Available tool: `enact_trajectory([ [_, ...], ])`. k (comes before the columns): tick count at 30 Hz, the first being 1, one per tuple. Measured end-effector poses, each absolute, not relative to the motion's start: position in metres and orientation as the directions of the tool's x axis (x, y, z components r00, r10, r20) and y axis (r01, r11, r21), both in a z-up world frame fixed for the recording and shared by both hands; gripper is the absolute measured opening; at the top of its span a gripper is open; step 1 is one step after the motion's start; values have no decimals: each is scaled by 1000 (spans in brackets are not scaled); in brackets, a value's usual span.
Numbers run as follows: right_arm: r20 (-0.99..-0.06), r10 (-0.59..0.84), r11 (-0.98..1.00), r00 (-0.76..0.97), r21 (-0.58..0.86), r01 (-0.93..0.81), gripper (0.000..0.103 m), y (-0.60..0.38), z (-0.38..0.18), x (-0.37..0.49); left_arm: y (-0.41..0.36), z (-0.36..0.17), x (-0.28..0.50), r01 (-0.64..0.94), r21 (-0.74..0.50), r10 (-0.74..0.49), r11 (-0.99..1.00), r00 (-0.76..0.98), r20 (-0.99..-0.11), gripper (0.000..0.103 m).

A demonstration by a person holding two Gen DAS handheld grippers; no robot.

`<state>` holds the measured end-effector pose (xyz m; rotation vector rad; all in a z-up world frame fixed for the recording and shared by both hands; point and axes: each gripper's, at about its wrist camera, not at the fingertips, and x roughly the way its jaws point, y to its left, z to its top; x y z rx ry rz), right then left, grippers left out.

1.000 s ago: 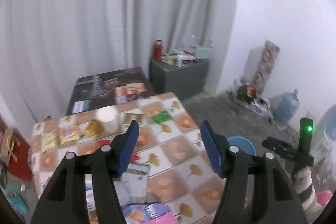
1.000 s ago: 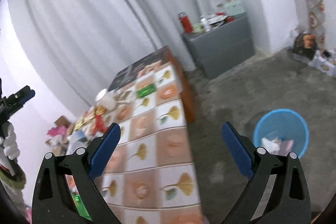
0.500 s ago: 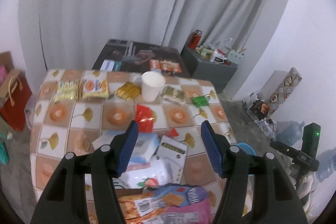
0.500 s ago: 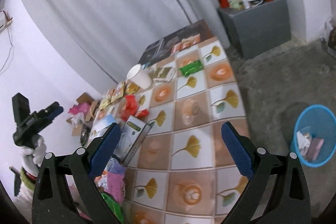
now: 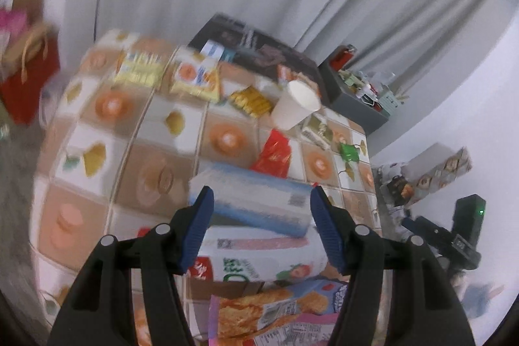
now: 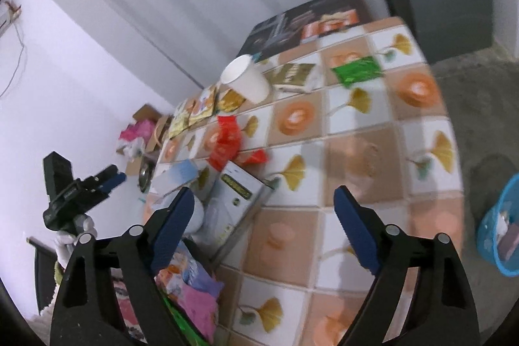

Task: Collect trash
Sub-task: 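Grasp the light-blue box with the left gripper while the right reaches the red wrapper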

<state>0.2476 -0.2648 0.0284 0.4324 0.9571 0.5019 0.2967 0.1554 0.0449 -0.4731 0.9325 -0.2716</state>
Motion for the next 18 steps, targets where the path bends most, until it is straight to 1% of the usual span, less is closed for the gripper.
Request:
enact_trajectory([
  [5,-681,595,803,428,531,-272,77,-219,30,290,175,10,311,-97,-639,-534,763,462,-708,60],
  [7,-691,601,799,401,527,-290,75,-200,26,309,180,1,316,-142,-670,-562,729,434,-704,60],
  [12,-722,596,803,352,531,-271,72,-172,8,344,182,-18,332,-215,-720,-629,660,365,-686,60],
  [14,-734,591,807,335,531,-259,72,-165,-1,357,183,-28,341,-258,-730,-654,633,327,-682,62],
  [18,-760,573,819,306,520,-244,71,-147,-13,376,184,-38,351,-282,-747,-686,602,295,-665,63],
])
